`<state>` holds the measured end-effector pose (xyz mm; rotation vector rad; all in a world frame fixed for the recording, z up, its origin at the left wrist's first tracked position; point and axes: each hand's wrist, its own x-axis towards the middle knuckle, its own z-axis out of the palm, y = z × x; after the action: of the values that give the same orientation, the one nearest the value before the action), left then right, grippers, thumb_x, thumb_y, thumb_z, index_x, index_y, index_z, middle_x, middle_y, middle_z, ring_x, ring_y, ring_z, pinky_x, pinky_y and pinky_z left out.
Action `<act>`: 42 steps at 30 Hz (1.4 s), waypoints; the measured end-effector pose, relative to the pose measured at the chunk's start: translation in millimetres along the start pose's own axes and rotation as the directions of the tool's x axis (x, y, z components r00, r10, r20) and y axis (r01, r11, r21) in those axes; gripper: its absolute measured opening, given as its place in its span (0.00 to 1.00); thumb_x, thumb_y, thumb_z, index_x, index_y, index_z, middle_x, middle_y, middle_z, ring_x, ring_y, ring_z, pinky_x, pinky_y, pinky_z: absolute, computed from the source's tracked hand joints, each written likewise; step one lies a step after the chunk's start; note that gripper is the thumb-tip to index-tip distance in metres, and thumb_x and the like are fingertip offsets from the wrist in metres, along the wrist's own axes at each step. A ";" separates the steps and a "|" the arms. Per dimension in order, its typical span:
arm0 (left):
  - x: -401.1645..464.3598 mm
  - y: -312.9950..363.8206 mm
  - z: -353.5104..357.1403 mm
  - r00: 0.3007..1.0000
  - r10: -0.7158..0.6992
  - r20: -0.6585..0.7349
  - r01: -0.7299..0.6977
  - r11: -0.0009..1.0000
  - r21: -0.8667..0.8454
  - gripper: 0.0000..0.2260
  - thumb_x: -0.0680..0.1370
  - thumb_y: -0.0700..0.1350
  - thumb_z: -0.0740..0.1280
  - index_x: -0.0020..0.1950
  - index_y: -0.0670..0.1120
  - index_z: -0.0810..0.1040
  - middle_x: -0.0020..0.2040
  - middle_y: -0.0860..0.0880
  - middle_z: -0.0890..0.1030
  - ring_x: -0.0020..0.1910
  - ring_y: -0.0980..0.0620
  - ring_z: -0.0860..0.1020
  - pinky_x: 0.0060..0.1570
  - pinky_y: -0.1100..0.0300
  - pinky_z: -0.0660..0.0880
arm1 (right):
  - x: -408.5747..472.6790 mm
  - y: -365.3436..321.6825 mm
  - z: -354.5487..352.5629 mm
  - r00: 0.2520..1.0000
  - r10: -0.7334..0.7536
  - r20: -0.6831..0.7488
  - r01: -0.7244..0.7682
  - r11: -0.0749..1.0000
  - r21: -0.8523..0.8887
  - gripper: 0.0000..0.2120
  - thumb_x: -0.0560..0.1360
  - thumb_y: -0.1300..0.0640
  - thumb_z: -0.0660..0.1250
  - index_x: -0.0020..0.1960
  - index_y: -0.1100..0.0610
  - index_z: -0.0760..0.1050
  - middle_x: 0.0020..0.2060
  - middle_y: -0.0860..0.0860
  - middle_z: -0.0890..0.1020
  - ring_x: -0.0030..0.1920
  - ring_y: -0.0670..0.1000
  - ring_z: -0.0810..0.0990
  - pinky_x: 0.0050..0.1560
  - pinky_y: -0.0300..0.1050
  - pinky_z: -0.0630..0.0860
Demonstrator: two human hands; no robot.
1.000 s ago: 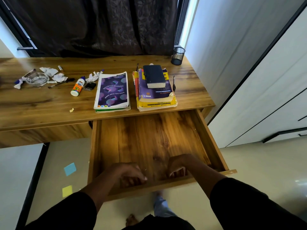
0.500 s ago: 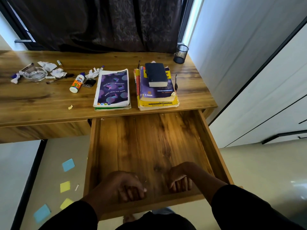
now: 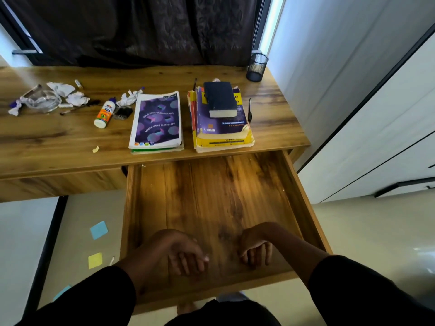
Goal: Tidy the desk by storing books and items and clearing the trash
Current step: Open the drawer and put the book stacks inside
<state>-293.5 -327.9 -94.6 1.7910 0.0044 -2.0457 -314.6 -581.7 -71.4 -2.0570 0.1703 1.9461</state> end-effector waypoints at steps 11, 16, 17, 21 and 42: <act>-92.5 95.8 -111.5 0.369 0.263 -0.891 -0.673 0.737 -0.061 0.08 0.81 0.51 0.68 0.56 0.49 0.81 0.50 0.46 0.85 0.46 0.50 0.84 0.50 0.51 0.84 | -78.9 -21.9 -146.3 0.224 -0.130 -0.966 0.568 0.823 0.021 0.06 0.79 0.44 0.68 0.51 0.45 0.77 0.48 0.44 0.82 0.48 0.46 0.81 0.46 0.45 0.77; -116.5 144.3 -156.4 0.183 0.235 -0.954 -0.705 0.708 0.039 0.11 0.80 0.57 0.67 0.58 0.53 0.77 0.57 0.52 0.79 0.54 0.50 0.79 0.59 0.47 0.79 | -92.0 -36.2 -216.4 0.068 0.016 -0.998 0.617 0.785 0.054 0.24 0.80 0.41 0.65 0.68 0.56 0.71 0.61 0.57 0.79 0.59 0.55 0.79 0.46 0.43 0.71; -117.8 153.5 -163.2 0.172 0.227 -0.959 -0.685 0.727 0.050 0.07 0.81 0.58 0.67 0.52 0.56 0.75 0.54 0.52 0.78 0.52 0.50 0.78 0.56 0.48 0.78 | -88.5 -38.1 -230.1 0.109 0.020 -0.994 0.618 0.782 0.083 0.26 0.81 0.39 0.64 0.69 0.58 0.70 0.62 0.59 0.78 0.61 0.58 0.78 0.49 0.46 0.71; -112.1 177.1 -190.4 0.178 0.154 -0.972 -0.660 0.751 -0.002 0.18 0.80 0.61 0.65 0.57 0.47 0.78 0.46 0.46 0.80 0.44 0.49 0.78 0.37 0.58 0.69 | -79.3 -45.3 -266.3 0.285 0.007 -0.958 0.631 0.752 0.193 0.34 0.80 0.35 0.61 0.71 0.61 0.65 0.66 0.62 0.76 0.63 0.62 0.77 0.55 0.51 0.75; -98.4 205.6 -237.3 0.492 0.095 -0.865 -0.796 0.450 -0.404 0.34 0.62 0.63 0.82 0.62 0.49 0.80 0.49 0.46 0.88 0.45 0.45 0.87 0.44 0.51 0.84 | -74.8 -46.0 -309.1 0.563 -0.003 -0.826 0.667 0.592 0.452 0.45 0.57 0.22 0.69 0.60 0.55 0.74 0.51 0.53 0.85 0.49 0.54 0.86 0.57 0.57 0.82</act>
<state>3.2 -420.5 13.4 1.5671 0.4817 -0.5117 -11.8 -639.3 19.6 -1.9143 0.5455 0.4325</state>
